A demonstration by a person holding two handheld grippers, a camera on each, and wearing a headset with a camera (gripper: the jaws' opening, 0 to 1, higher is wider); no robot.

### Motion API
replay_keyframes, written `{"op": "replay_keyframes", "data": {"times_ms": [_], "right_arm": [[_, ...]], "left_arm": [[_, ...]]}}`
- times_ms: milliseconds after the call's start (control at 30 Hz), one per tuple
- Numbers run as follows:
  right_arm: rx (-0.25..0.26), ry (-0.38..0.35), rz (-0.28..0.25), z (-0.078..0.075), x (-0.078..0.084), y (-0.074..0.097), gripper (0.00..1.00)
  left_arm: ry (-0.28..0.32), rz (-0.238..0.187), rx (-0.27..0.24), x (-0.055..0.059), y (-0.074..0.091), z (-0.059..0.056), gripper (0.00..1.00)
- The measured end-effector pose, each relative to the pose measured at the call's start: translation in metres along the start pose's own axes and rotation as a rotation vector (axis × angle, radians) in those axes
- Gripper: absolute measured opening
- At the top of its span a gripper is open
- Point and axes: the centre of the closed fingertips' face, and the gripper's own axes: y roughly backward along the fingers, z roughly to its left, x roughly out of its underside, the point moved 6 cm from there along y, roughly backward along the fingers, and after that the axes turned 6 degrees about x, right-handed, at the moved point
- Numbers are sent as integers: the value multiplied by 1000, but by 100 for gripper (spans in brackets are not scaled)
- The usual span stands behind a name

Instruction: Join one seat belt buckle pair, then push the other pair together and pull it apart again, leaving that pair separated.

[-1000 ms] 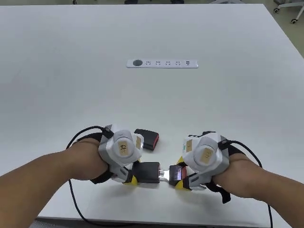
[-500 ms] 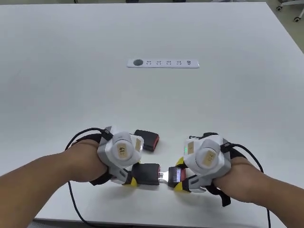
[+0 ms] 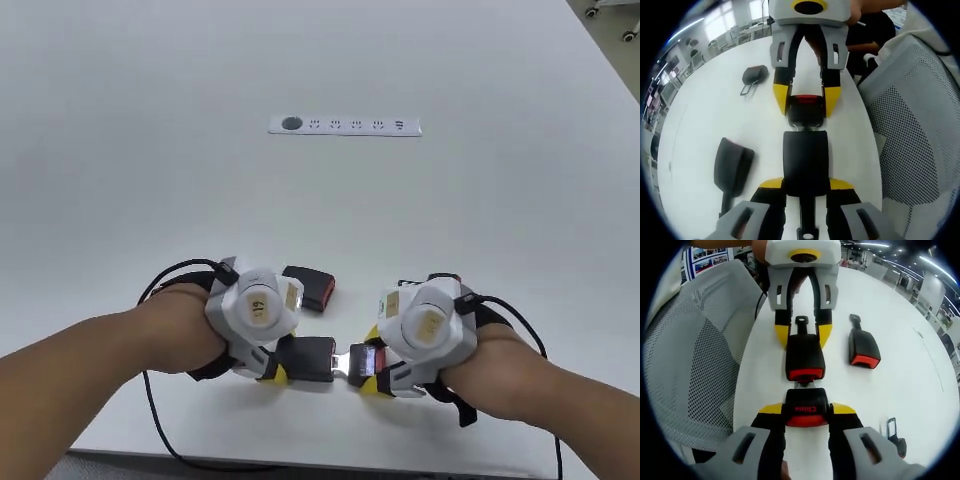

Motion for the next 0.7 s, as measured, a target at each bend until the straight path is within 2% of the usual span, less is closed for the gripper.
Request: {"op": "replay_keyframes", "data": {"times_ms": [67,167,433,700], "right_arm": [[9,17,4,2,-6,-3,31],[12,-7,5,-4,2,-1,31],[17,-5,11,-3,-2,-6,31],[21,2,20,-1,-5,-6,31]], "left_arm": [[3,-4,-1,0,0,0,30],[4,-9,-1,3,1,0,30],[-18,20,1,2,0,2,30],[3,14,-4,3,0,1,30]]}}
